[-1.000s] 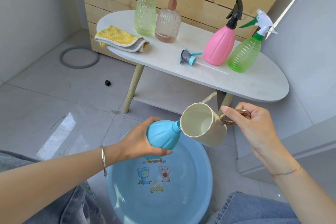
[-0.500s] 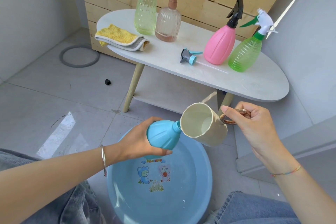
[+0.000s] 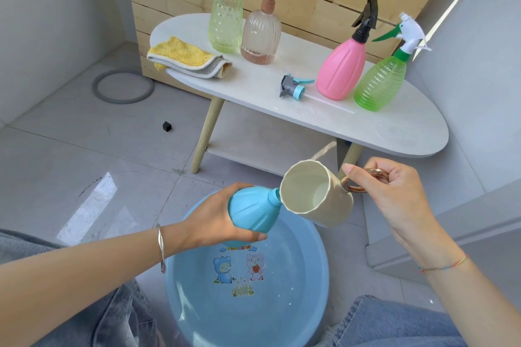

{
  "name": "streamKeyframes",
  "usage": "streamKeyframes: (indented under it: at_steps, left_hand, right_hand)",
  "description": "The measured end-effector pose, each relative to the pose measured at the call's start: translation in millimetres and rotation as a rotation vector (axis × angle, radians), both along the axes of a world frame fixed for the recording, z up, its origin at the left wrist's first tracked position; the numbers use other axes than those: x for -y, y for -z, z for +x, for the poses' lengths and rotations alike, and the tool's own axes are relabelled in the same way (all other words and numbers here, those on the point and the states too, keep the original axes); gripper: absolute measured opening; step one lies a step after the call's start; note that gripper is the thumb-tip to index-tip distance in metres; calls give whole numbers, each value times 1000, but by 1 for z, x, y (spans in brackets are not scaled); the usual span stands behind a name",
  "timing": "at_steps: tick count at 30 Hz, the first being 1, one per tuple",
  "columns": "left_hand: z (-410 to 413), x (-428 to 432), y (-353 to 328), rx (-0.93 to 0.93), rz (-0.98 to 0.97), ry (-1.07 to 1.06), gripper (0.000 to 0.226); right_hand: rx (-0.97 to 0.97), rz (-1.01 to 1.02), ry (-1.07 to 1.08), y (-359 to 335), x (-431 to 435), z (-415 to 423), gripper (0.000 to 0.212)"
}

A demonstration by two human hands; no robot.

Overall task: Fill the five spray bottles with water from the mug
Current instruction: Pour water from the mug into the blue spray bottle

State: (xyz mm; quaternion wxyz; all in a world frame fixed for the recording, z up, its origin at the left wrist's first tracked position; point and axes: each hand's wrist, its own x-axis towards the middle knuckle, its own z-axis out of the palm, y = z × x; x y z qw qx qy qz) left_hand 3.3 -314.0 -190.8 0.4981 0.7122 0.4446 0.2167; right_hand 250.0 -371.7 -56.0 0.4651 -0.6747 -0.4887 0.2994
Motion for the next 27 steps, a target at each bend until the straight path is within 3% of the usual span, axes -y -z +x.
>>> streamKeyframes:
  at_steps: [27]
  left_hand:
    - [1, 0, 4, 3, -7, 17, 92]
  right_hand:
    - [42, 31, 1, 0, -1, -1, 36]
